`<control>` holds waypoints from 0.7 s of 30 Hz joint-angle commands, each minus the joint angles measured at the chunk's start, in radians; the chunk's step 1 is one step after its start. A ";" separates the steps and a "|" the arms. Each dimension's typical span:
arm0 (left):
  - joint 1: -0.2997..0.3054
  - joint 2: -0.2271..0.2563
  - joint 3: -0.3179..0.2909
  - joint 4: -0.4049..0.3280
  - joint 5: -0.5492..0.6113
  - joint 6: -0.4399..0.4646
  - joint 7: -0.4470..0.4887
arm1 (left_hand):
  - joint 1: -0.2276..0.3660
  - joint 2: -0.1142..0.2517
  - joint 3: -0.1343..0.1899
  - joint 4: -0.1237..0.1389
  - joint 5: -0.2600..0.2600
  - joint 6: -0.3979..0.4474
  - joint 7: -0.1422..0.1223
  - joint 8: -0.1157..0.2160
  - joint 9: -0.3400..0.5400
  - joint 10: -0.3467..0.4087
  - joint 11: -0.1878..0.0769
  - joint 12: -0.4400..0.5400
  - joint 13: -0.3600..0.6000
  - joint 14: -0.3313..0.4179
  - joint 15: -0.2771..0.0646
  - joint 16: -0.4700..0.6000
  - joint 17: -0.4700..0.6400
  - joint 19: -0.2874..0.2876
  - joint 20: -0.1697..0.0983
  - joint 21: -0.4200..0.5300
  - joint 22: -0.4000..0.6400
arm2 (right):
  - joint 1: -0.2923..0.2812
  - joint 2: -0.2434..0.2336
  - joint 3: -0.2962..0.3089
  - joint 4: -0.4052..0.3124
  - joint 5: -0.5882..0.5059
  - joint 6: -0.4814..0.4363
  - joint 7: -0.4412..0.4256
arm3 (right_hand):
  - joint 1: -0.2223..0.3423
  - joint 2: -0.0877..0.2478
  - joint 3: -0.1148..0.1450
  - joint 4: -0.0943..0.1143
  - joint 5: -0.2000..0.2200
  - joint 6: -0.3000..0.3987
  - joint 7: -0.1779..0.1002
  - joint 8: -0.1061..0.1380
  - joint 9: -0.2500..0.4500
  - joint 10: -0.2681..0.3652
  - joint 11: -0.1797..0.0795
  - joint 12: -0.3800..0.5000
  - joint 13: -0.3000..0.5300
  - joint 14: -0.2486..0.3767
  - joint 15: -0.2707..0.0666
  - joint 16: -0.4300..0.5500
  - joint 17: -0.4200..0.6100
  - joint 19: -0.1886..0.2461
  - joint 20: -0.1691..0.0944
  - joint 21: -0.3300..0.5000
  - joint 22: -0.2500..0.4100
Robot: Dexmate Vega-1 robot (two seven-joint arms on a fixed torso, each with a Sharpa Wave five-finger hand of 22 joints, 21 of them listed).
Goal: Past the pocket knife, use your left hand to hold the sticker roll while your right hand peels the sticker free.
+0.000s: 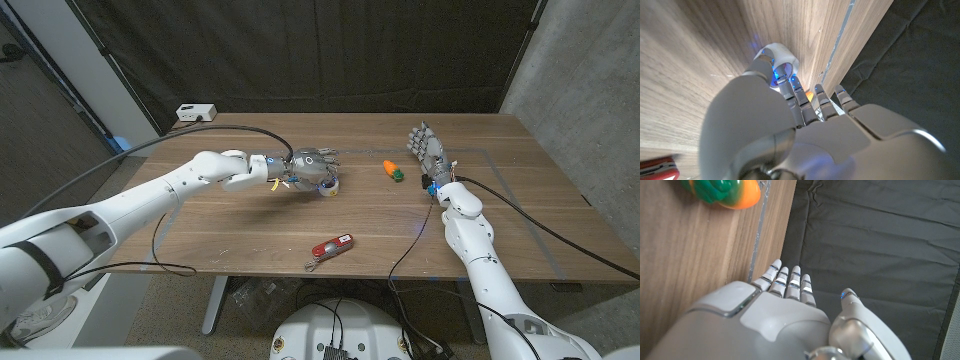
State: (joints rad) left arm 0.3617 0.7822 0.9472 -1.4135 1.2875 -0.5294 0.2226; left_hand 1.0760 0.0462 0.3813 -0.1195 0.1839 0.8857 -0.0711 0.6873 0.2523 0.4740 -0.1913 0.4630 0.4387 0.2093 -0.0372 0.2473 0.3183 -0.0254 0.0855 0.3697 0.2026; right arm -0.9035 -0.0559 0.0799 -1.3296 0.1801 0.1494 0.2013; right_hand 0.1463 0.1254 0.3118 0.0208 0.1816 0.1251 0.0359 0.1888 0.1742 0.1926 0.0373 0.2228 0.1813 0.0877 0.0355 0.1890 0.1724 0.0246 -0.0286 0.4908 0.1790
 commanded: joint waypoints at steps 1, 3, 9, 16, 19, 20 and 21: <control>0.012 -0.005 -0.011 0.020 -0.010 0.007 0.028 | -0.001 0.044 0.018 0.006 0.001 0.110 0.059 -0.012 -0.018 0.015 0.001 0.011 0.004 0.016 -0.134 -0.005 0.002 0.006 -0.009 0.005 0.001 | -0.004 -0.001 -0.003 -0.011 -0.005 -0.004 -0.006 | 0.004 -0.006 0.007 -0.002 0.003 0.011 0.000 0.001 0.006 0.008 0.000 0.005 0.004 0.008 -0.002 0.006 0.001 0.010 0.004 -0.003 0.006; 0.015 -0.009 -0.019 0.030 -0.040 0.002 0.018 | -0.002 0.046 0.020 0.006 0.000 0.109 0.062 -0.017 -0.023 0.014 -0.001 0.011 0.004 0.019 -0.135 -0.007 0.001 0.011 -0.016 0.007 0.001 | -0.005 0.000 -0.003 -0.012 -0.005 -0.002 -0.006 | 0.004 -0.006 0.007 -0.001 0.003 0.011 0.000 0.001 0.006 0.007 -0.001 0.005 0.004 0.009 -0.001 0.006 0.001 0.010 0.005 -0.004 0.006; 0.039 -0.018 -0.046 0.041 -0.112 0.021 0.020 | -0.008 0.087 0.036 0.023 0.006 0.061 0.073 -0.035 -0.013 -0.031 0.011 0.001 0.005 0.003 -0.115 -0.020 0.006 0.010 -0.011 0.008 0.003 | -0.011 -0.001 -0.003 -0.024 -0.006 -0.004 -0.007 | 0.003 -0.007 0.007 -0.001 0.003 0.011 0.000 0.001 0.006 0.009 0.001 0.005 0.004 0.010 0.000 0.005 0.001 0.011 0.005 -0.005 0.006; 0.085 -0.030 -0.096 0.043 -0.254 0.052 0.023 | -0.019 0.123 0.052 0.046 0.015 -0.003 0.088 -0.029 0.027 -0.067 0.028 -0.006 0.007 -0.020 -0.084 -0.028 0.021 0.012 -0.016 0.013 0.007 | -0.018 -0.002 -0.004 -0.037 -0.006 -0.004 -0.006 | 0.004 -0.007 0.008 -0.001 0.003 0.011 0.001 0.001 0.006 0.010 0.001 0.004 0.004 0.010 -0.002 0.003 0.001 0.012 0.005 -0.007 0.006; 0.094 -0.037 -0.112 0.051 -0.331 0.052 -0.010 | -0.027 0.133 0.059 0.060 0.017 -0.046 0.104 -0.023 0.052 -0.068 0.032 -0.004 0.008 -0.023 -0.077 -0.026 0.030 0.011 -0.017 0.016 0.009 | -0.023 -0.002 -0.004 -0.043 -0.007 -0.003 -0.006 | 0.004 -0.007 0.008 -0.001 0.003 0.011 0.002 0.001 0.006 0.010 0.000 0.004 0.004 0.010 -0.002 0.003 0.001 0.012 0.005 -0.007 0.006; 0.097 -0.040 -0.117 0.056 -0.359 0.050 -0.021 | -0.028 0.135 0.061 0.063 0.018 -0.048 0.104 -0.017 0.060 -0.072 0.033 -0.005 0.008 -0.029 -0.073 -0.028 0.032 0.011 -0.018 0.017 0.010 | -0.024 -0.002 -0.003 -0.046 -0.005 -0.005 -0.006 | 0.004 -0.007 0.008 -0.001 0.003 0.011 0.002 0.001 0.006 0.009 0.000 0.004 0.004 0.010 -0.002 0.002 0.001 0.012 0.006 -0.007 0.006; 0.099 -0.043 -0.122 0.061 -0.389 0.048 -0.037 | -0.029 0.138 0.064 0.067 0.018 -0.057 0.108 -0.014 0.067 -0.075 0.038 -0.005 0.009 -0.031 -0.070 -0.028 0.034 0.010 -0.020 0.018 0.010 | -0.026 -0.002 -0.003 -0.047 -0.004 -0.005 -0.004 | 0.004 -0.007 0.009 -0.001 0.003 0.011 0.003 0.000 0.006 0.010 0.001 0.004 0.004 0.010 -0.002 0.002 0.001 0.013 0.005 -0.007 0.006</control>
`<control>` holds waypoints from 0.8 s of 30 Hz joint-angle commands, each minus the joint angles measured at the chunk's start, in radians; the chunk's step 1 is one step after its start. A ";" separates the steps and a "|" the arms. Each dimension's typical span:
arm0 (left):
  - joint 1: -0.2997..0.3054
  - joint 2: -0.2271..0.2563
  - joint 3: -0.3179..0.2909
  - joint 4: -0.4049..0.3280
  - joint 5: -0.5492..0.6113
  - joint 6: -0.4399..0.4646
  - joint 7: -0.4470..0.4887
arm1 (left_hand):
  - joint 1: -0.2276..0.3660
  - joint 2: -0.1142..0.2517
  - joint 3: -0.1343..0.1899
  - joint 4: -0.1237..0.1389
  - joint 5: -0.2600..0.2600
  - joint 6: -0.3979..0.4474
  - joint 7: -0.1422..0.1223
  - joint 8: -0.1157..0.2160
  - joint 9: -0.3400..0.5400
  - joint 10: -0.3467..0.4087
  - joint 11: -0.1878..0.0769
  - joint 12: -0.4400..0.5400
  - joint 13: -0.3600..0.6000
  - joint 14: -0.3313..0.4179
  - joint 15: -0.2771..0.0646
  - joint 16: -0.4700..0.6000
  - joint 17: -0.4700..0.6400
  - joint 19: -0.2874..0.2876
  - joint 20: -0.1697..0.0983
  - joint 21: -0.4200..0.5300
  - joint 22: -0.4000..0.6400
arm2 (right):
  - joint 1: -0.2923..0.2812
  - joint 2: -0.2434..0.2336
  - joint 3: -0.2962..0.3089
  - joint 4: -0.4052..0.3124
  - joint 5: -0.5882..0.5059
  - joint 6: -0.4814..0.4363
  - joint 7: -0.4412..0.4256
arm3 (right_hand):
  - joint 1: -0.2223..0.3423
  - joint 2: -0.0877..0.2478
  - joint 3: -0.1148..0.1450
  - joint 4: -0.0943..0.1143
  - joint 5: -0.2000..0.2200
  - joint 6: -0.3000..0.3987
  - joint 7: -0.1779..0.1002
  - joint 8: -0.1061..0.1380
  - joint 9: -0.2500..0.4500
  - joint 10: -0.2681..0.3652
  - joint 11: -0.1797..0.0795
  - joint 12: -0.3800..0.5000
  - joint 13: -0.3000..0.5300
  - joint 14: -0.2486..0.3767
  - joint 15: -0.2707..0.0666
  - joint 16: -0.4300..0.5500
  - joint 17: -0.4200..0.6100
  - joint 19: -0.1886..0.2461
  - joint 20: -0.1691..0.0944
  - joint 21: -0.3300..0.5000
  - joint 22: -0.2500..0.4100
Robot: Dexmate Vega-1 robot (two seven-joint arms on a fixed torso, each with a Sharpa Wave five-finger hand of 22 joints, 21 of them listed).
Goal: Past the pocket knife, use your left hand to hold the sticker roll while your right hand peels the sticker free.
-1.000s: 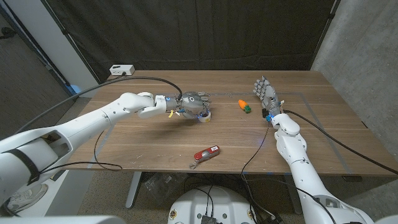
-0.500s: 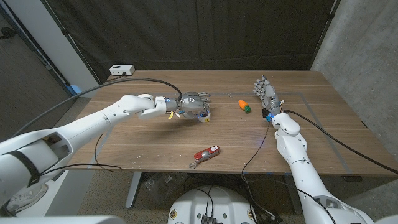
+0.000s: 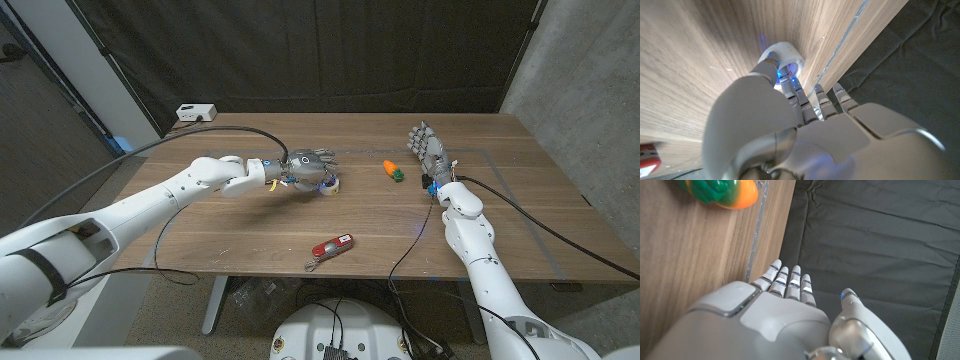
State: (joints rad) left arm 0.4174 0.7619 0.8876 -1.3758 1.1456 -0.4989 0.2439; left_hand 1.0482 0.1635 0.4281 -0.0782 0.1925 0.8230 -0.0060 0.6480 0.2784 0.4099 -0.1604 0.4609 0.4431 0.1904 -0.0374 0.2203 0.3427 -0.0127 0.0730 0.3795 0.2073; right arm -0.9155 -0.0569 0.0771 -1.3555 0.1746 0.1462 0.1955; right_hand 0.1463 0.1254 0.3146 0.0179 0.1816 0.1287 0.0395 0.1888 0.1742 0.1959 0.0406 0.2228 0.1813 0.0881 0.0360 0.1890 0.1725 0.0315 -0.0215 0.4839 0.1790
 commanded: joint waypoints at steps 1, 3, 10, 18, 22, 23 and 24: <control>0.045 -0.026 -0.066 0.027 -0.275 0.017 -0.073 | -0.002 0.022 0.020 0.028 0.010 0.001 0.048 0.029 0.048 -0.013 0.006 -0.003 0.005 -0.014 -0.068 -0.002 0.012 -0.004 -0.007 0.008 0.006 | -0.016 -0.001 0.000 -0.024 0.001 -0.002 0.001 | 0.004 -0.007 0.006 0.002 0.003 0.007 0.000 0.000 0.006 0.007 -0.004 0.004 0.004 0.010 -0.002 0.002 0.001 0.005 -0.002 -0.001 0.006; 0.045 -0.032 -0.071 0.038 -0.325 0.011 -0.101 | -0.002 0.024 0.023 0.032 0.011 -0.002 0.053 0.035 0.056 -0.016 0.011 -0.003 0.005 -0.015 -0.066 -0.001 0.014 -0.004 -0.008 0.009 0.007 | -0.019 0.000 0.000 -0.027 0.004 -0.002 0.002 | 0.004 -0.008 0.006 0.001 0.003 0.007 0.000 0.000 0.006 0.006 -0.004 0.003 0.004 0.010 -0.002 0.002 0.001 0.006 -0.002 -0.001 0.006; 0.044 -0.025 -0.067 0.021 -0.377 0.018 -0.159 | 0.000 0.027 0.042 0.044 0.010 -0.020 0.077 0.062 0.093 -0.013 0.017 0.002 0.008 -0.021 -0.060 -0.001 0.025 -0.010 -0.005 0.012 0.010 | -0.032 -0.001 0.003 -0.046 0.005 0.000 0.003 | 0.004 -0.008 0.007 0.001 0.003 0.007 0.000 0.000 0.006 0.006 -0.005 0.002 0.004 0.010 -0.003 0.000 0.001 0.006 -0.002 -0.003 0.006; 0.061 -0.031 -0.084 0.032 -0.462 0.012 -0.146 | 0.002 0.026 0.059 0.054 0.008 -0.031 0.085 0.089 0.129 -0.007 0.022 0.013 0.014 -0.015 -0.061 0.003 0.035 -0.011 -0.006 0.017 0.011 | -0.048 -0.003 0.003 -0.071 0.002 -0.005 0.000 | 0.004 -0.009 0.007 0.002 0.002 0.007 -0.001 0.000 0.006 0.007 -0.004 0.002 0.004 0.012 -0.004 -0.001 0.001 0.007 -0.002 -0.005 0.006; 0.076 -0.040 -0.101 0.045 -0.515 0.000 -0.108 | 0.005 0.024 0.068 0.057 0.006 -0.040 0.083 0.103 0.149 -0.030 0.025 0.010 0.017 -0.026 -0.055 -0.002 0.040 -0.012 -0.005 0.020 0.012 | -0.058 -0.008 -0.002 -0.090 -0.012 -0.009 -0.007 | 0.006 -0.008 0.009 0.000 0.003 0.007 -0.001 0.000 0.006 0.006 -0.005 0.001 0.004 0.011 -0.003 -0.002 0.001 0.007 -0.001 -0.006 0.006; 0.081 -0.043 -0.106 0.048 -0.524 -0.003 -0.092 | 0.006 0.023 0.070 0.057 0.006 -0.042 0.083 0.105 0.152 -0.033 0.026 0.010 0.018 -0.028 -0.054 -0.002 0.041 -0.013 -0.003 0.020 0.012 | -0.061 -0.010 -0.005 -0.097 -0.019 -0.010 -0.012 | 0.007 -0.007 0.009 0.000 0.003 0.007 -0.001 0.000 0.006 0.006 -0.005 0.001 0.004 0.011 -0.003 -0.002 0.001 0.007 -0.001 -0.006 0.006; 0.086 -0.046 -0.111 0.049 -0.534 -0.003 -0.077 | 0.007 0.022 0.072 0.056 0.006 -0.045 0.084 0.107 0.156 -0.039 0.030 0.008 0.018 -0.030 -0.052 -0.003 0.042 -0.014 0.000 0.021 0.012 | -0.064 -0.011 -0.008 -0.102 -0.029 -0.008 -0.018 | 0.009 -0.007 0.010 -0.002 0.003 0.006 0.000 -0.001 0.006 0.006 -0.005 0.000 0.004 0.013 -0.003 -0.002 0.001 0.008 0.000 -0.007 0.006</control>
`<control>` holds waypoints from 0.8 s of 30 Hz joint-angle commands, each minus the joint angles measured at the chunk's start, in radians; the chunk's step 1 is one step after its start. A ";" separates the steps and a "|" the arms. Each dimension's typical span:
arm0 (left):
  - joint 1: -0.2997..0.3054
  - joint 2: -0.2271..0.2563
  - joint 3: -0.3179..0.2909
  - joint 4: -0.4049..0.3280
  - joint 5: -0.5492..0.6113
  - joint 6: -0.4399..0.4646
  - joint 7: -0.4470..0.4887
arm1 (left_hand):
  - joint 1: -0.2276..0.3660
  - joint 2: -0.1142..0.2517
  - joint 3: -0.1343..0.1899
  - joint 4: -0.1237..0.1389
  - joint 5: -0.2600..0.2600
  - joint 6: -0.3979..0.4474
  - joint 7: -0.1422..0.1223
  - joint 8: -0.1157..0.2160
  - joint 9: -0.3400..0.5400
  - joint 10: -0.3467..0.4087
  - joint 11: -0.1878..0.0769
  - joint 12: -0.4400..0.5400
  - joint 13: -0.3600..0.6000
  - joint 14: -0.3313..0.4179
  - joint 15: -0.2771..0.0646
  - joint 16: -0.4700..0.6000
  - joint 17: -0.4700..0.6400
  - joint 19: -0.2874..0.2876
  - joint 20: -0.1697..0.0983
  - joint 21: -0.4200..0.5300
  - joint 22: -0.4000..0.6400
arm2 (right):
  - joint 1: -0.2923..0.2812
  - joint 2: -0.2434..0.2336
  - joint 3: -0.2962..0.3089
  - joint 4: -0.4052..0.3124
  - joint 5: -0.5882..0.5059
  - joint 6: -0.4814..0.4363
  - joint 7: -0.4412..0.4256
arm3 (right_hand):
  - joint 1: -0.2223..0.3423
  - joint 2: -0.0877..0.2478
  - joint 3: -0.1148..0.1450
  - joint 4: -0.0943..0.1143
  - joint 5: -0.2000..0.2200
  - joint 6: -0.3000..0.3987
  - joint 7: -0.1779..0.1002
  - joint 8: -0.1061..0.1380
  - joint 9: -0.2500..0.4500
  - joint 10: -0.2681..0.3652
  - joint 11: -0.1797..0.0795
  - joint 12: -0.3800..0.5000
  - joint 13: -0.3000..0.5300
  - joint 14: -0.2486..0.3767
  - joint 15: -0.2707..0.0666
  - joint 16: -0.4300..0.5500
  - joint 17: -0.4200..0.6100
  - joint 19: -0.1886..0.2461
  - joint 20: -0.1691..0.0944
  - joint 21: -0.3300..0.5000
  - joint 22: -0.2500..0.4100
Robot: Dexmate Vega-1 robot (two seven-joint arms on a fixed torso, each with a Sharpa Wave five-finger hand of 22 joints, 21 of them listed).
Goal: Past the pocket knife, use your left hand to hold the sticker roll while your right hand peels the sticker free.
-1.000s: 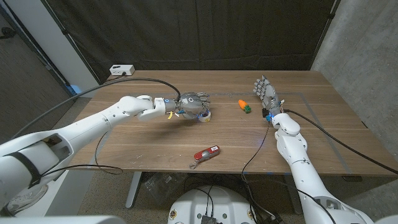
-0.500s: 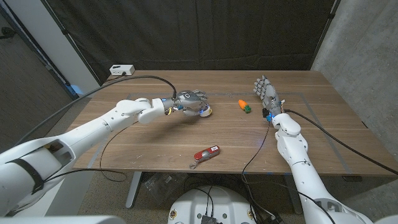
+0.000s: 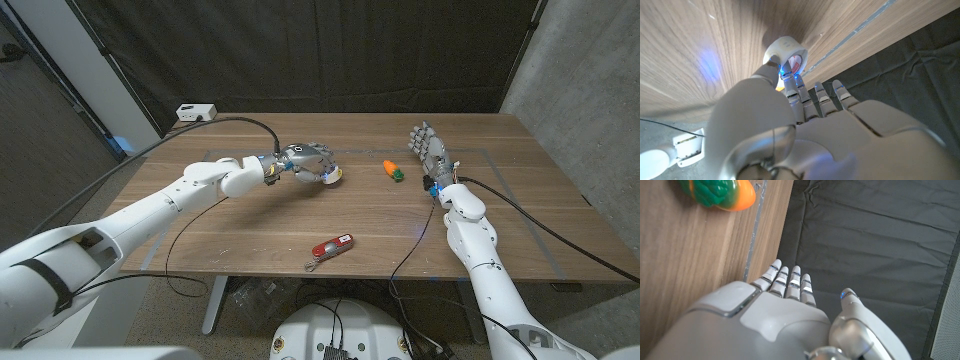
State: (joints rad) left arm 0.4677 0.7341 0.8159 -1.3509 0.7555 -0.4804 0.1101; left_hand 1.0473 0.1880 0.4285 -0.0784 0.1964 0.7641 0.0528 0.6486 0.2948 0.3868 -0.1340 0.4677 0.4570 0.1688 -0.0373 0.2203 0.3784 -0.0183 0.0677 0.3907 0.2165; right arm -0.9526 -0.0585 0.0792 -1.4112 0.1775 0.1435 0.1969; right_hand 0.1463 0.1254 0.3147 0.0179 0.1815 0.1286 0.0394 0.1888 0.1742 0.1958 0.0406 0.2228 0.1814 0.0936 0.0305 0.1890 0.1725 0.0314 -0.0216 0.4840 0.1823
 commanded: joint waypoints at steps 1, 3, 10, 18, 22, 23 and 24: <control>0.041 -0.021 -0.045 0.026 -0.157 -0.021 0.066 | 0.011 -0.007 0.076 0.055 0.002 0.017 0.012 0.117 0.149 -0.021 0.003 0.001 0.005 -0.009 -0.049 -0.003 0.008 -0.009 0.006 0.011 0.003 | -0.029 -0.011 -0.013 -0.053 -0.042 -0.003 -0.028 | 0.017 -0.006 0.014 -0.008 0.003 0.006 0.000 -0.001 0.006 0.006 -0.005 0.000 0.003 0.013 0.004 0.000 0.000 0.008 0.002 -0.008 0.002; 0.046 -0.032 -0.054 0.036 -0.183 -0.025 0.087 | 0.012 -0.008 0.079 0.055 0.002 0.012 -0.003 0.121 0.156 -0.024 0.003 0.002 0.005 -0.012 -0.046 -0.004 0.010 -0.011 0.009 0.011 0.003 | -0.036 -0.017 -0.021 -0.070 -0.063 -0.010 -0.040 | 0.046 -0.006 0.026 -0.030 0.003 0.010 0.003 0.002 0.006 0.017 -0.004 0.003 0.004 0.033 0.009 0.004 -0.001 0.014 0.009 -0.012 0.001; 0.064 -0.068 -0.075 0.070 -0.215 -0.040 0.193 | 0.005 -0.018 0.084 0.064 0.005 -0.003 -0.049 0.139 0.180 -0.040 0.016 0.002 0.009 -0.015 -0.032 -0.004 0.019 -0.009 0.021 0.018 0.005 | -0.057 -0.034 -0.045 -0.112 -0.144 -0.004 -0.100 | 0.130 -0.016 0.056 -0.100 0.006 0.037 0.003 0.011 0.007 0.077 -0.009 0.020 0.006 0.106 0.025 0.015 0.001 0.033 0.032 -0.021 0.003; 0.085 -0.120 -0.094 0.126 -0.264 -0.077 0.298 | -0.007 -0.037 0.076 0.071 0.021 0.012 -0.089 0.149 0.177 -0.017 0.008 0.020 0.014 0.014 -0.041 0.006 0.024 0.010 0.017 0.032 0.006 | -0.077 -0.054 -0.063 -0.141 -0.213 0.009 -0.149 | 0.164 -0.019 0.066 -0.128 0.008 0.057 0.000 0.014 0.007 0.106 -0.010 0.028 0.007 0.149 0.020 0.022 0.003 0.046 0.035 -0.022 0.005; 0.089 -0.152 -0.099 0.155 -0.279 -0.094 0.345 | -0.012 -0.043 0.073 0.073 0.031 0.020 -0.108 0.148 0.164 0.004 -0.004 0.033 0.018 0.038 -0.053 0.013 0.029 0.027 0.009 0.043 0.008 | -0.083 -0.059 -0.071 -0.144 -0.237 0.019 -0.171 | 0.173 -0.020 0.068 -0.135 0.009 0.064 -0.001 0.015 0.008 0.115 -0.010 0.030 0.008 0.158 0.019 0.023 0.004 0.049 0.035 -0.023 0.006; 0.089 -0.160 -0.099 0.162 -0.280 -0.097 0.357 | -0.013 -0.044 0.072 0.074 0.035 0.025 -0.108 0.147 0.158 0.011 -0.007 0.038 0.019 0.048 -0.056 0.017 0.030 0.034 0.005 0.048 0.008 | -0.084 -0.059 -0.072 -0.144 -0.241 0.021 -0.176 | 0.175 -0.019 0.069 -0.136 0.009 0.066 -0.002 0.016 0.008 0.117 -0.010 0.031 0.008 0.160 0.018 0.023 0.004 0.049 0.034 -0.023 0.006; 0.090 -0.168 -0.100 0.169 -0.279 -0.101 0.371 | -0.013 -0.046 0.071 0.074 0.038 0.025 -0.109 0.146 0.155 0.016 -0.007 0.041 0.020 0.054 -0.060 0.018 0.032 0.040 0.003 0.051 0.009 | -0.085 -0.061 -0.074 -0.145 -0.246 0.024 -0.180 | 0.178 -0.019 0.070 -0.139 0.009 0.069 -0.002 0.016 0.008 0.117 -0.011 0.030 0.008 0.164 0.018 0.023 0.004 0.049 0.035 -0.023 0.006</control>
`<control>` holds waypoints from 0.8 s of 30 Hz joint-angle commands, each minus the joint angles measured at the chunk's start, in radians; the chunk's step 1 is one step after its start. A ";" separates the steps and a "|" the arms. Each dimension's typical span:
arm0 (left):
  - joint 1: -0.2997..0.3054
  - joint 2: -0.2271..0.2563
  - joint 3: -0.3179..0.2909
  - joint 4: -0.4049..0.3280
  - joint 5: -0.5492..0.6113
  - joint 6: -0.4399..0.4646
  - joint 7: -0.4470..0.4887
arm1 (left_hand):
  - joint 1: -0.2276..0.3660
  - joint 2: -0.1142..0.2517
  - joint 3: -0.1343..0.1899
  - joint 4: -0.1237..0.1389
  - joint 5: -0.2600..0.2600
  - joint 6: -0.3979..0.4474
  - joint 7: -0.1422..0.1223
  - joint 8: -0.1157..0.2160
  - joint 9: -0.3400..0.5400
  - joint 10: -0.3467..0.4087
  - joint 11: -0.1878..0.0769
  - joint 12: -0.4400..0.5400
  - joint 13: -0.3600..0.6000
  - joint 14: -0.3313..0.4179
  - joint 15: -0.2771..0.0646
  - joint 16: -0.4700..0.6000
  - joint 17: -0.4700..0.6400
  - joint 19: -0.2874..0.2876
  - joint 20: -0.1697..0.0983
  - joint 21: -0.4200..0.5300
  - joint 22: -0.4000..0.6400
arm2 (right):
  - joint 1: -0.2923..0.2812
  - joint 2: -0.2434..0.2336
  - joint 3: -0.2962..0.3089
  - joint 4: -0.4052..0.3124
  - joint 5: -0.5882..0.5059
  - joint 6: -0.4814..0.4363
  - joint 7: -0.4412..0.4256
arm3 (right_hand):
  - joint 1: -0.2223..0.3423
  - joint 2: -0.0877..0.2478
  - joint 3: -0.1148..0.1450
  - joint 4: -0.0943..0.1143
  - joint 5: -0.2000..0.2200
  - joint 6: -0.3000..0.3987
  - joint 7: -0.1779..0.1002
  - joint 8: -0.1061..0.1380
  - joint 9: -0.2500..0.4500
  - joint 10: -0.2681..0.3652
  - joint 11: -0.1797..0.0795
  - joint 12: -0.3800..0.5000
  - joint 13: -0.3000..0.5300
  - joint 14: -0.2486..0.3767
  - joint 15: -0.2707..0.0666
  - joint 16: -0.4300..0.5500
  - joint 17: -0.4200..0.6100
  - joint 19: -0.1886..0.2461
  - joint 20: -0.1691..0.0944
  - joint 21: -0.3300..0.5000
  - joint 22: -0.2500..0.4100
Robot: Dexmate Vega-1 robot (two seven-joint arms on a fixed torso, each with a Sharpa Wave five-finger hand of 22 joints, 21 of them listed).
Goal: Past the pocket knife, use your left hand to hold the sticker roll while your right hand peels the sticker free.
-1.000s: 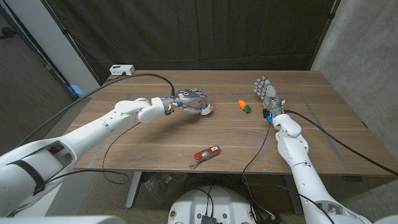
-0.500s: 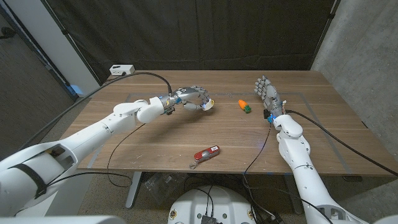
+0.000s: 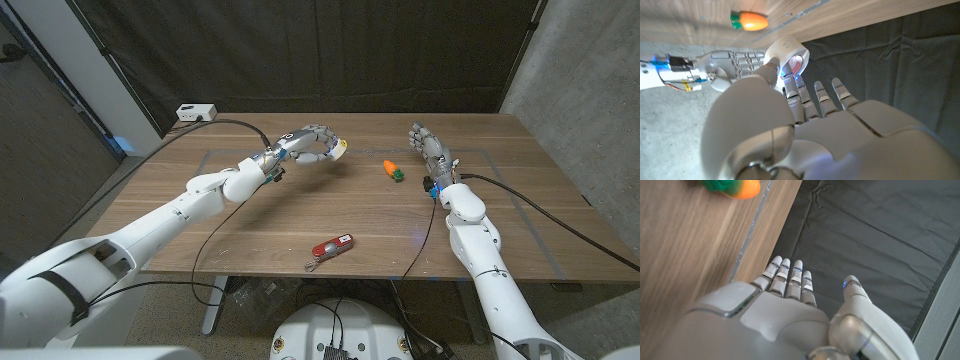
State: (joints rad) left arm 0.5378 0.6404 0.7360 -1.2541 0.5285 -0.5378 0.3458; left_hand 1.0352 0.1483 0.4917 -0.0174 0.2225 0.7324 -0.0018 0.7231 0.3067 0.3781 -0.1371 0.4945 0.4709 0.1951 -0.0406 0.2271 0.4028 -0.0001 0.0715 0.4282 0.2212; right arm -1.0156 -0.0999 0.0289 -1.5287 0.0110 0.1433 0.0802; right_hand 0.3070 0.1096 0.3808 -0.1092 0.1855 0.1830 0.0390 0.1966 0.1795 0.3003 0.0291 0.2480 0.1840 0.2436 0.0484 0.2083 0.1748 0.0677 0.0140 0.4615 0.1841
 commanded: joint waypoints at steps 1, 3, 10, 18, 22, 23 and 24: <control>0.018 -0.081 -0.019 0.079 -0.051 -0.049 0.144 | -0.001 -0.007 0.007 0.013 0.017 0.057 -0.057 0.070 0.137 0.038 -0.009 0.023 0.008 0.047 -0.063 0.018 0.011 0.033 -0.002 0.021 0.005 | -0.024 -0.020 -0.025 -0.029 -0.085 0.026 -0.069 | 0.020 -0.003 0.004 -0.013 0.005 0.015 -0.004 0.008 0.003 0.013 0.000 0.005 0.006 0.018 -0.002 0.005 0.002 0.013 0.000 -0.001 0.005; 0.017 -0.097 -0.019 0.094 -0.048 -0.057 0.171 | -0.002 -0.016 0.004 0.011 0.023 0.070 -0.070 0.071 0.126 0.053 -0.015 0.032 0.011 0.069 -0.067 0.025 0.014 0.042 -0.007 0.028 0.007 | -0.028 -0.025 -0.029 -0.033 -0.100 0.033 -0.080 | 0.022 -0.002 0.005 -0.014 0.006 0.018 -0.004 0.008 0.003 0.019 -0.001 0.007 0.006 0.027 -0.006 0.007 0.004 0.017 0.006 -0.001 0.005; 0.006 -0.135 -0.015 0.144 -0.047 -0.086 0.217 | -0.005 -0.023 -0.011 0.010 0.047 0.090 -0.101 0.060 0.087 0.113 -0.042 0.079 0.030 0.128 -0.103 0.048 0.042 0.065 -0.016 0.052 0.014 | -0.059 -0.032 -0.038 -0.073 -0.175 0.047 -0.157 | -0.019 -0.002 -0.015 0.014 -0.006 0.042 -0.009 0.009 0.003 0.068 -0.001 0.020 0.008 0.112 -0.028 0.035 0.021 0.050 0.005 0.008 0.012; -0.014 -0.122 0.003 0.144 0.065 -0.069 0.284 | -0.014 -0.027 -0.027 0.016 0.060 0.092 -0.120 0.063 0.086 0.120 -0.040 0.103 0.050 0.138 -0.110 0.055 0.062 0.067 -0.019 0.060 0.018 | -0.089 -0.047 -0.043 -0.129 -0.236 0.048 -0.207 | 0.073 0.027 0.026 -0.036 0.008 0.103 -0.015 0.021 0.005 0.143 -0.004 0.042 0.012 0.215 -0.070 0.062 0.031 0.112 0.008 0.033 0.020; -0.022 -0.114 0.013 0.137 0.135 -0.052 0.337 | -0.013 -0.027 -0.031 0.015 0.068 0.094 -0.118 0.066 0.086 0.118 -0.043 0.112 0.059 0.139 -0.112 0.056 0.070 0.066 -0.019 0.063 0.018 | -0.103 -0.063 -0.050 -0.162 -0.278 0.040 -0.222 | 0.109 0.030 0.035 -0.052 0.011 0.123 -0.019 0.024 0.006 0.173 -0.009 0.051 0.014 0.246 -0.095 0.077 0.041 0.129 0.011 0.043 0.022; -0.024 -0.111 0.016 0.135 0.152 -0.049 0.348 | -0.013 -0.027 -0.032 0.015 0.069 0.097 -0.119 0.066 0.085 0.119 -0.044 0.114 0.061 0.138 -0.113 0.055 0.072 0.067 -0.020 0.063 0.019 | -0.107 -0.068 -0.053 -0.171 -0.293 0.037 -0.228 | 0.119 0.031 0.038 -0.055 0.011 0.130 -0.022 0.026 0.006 0.182 -0.012 0.054 0.014 0.254 -0.098 0.081 0.043 0.137 0.009 0.047 0.023; -0.026 -0.109 0.020 0.133 0.166 -0.045 0.357 | -0.013 -0.028 -0.034 0.014 0.071 0.100 -0.119 0.066 0.082 0.120 -0.049 0.117 0.064 0.140 -0.115 0.056 0.074 0.068 -0.023 0.065 0.019 | -0.110 -0.074 -0.056 -0.180 -0.308 0.034 -0.232 | 0.136 0.032 0.041 -0.060 0.010 0.141 -0.025 0.029 0.006 0.196 -0.013 0.059 0.015 0.268 -0.104 0.089 0.048 0.148 0.009 0.053 0.024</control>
State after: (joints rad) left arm 0.5325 0.5258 0.7320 -1.1241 0.5583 -0.6050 0.5926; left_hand 1.0247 0.1194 0.4632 -0.0044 0.2854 0.7650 -0.0561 0.7234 0.3068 0.4865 -0.1785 0.6008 0.5276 0.3234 -0.0411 0.2745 0.4706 0.0608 0.0538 0.4851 0.2350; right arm -1.0873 -0.1409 -0.0096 -1.6296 -0.1831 0.1870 -0.0863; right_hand 0.4137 0.1401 0.4153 -0.1578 0.1855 0.3011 0.0174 0.2158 0.1829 0.4709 0.0196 0.2926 0.1938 0.4840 -0.0453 0.2823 0.2134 0.1924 0.0233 0.5003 0.2027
